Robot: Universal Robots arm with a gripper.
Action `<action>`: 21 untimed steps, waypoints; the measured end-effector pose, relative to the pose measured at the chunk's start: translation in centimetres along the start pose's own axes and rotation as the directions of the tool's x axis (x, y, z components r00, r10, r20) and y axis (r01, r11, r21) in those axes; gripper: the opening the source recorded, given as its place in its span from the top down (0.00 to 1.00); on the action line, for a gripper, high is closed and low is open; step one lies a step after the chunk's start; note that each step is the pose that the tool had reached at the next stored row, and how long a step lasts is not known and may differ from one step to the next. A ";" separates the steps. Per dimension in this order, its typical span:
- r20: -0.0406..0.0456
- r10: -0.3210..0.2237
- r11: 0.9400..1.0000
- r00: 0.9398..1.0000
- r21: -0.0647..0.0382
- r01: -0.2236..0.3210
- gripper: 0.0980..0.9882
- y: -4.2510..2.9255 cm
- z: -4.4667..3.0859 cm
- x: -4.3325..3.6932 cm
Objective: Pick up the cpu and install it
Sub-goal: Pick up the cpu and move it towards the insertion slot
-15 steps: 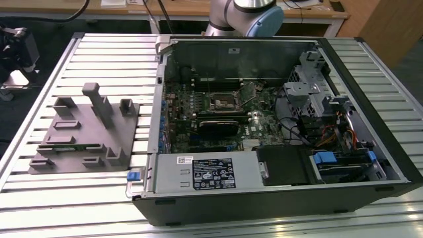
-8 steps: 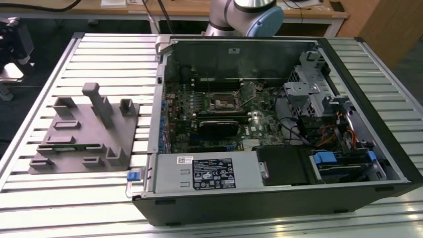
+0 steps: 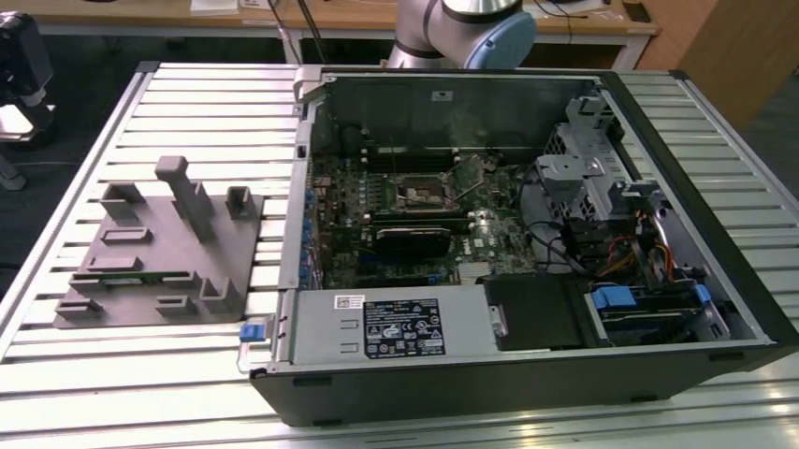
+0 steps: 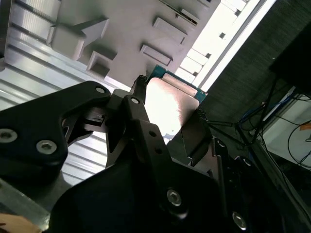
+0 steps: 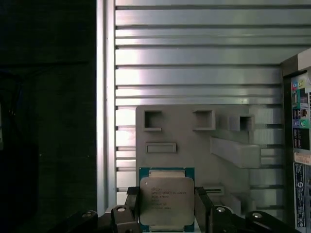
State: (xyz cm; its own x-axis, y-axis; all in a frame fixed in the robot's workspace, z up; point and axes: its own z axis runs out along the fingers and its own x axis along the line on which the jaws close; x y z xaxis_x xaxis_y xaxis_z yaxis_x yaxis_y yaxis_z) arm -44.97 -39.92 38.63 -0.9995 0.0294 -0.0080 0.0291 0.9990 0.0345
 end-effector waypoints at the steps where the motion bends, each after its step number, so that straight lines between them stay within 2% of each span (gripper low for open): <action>1: 0.000 0.000 1.000 1.000 0.000 0.000 0.50 0.01 -0.06 -0.03; 21: 0.000 0.000 1.000 1.000 0.000 0.000 0.50 0.11 -0.06 -3.56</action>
State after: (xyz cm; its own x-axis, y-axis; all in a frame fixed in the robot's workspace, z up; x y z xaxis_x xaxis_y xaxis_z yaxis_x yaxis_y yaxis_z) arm -41.41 -39.91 38.72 -0.9995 0.0295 -0.0080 0.0292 0.9990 0.0345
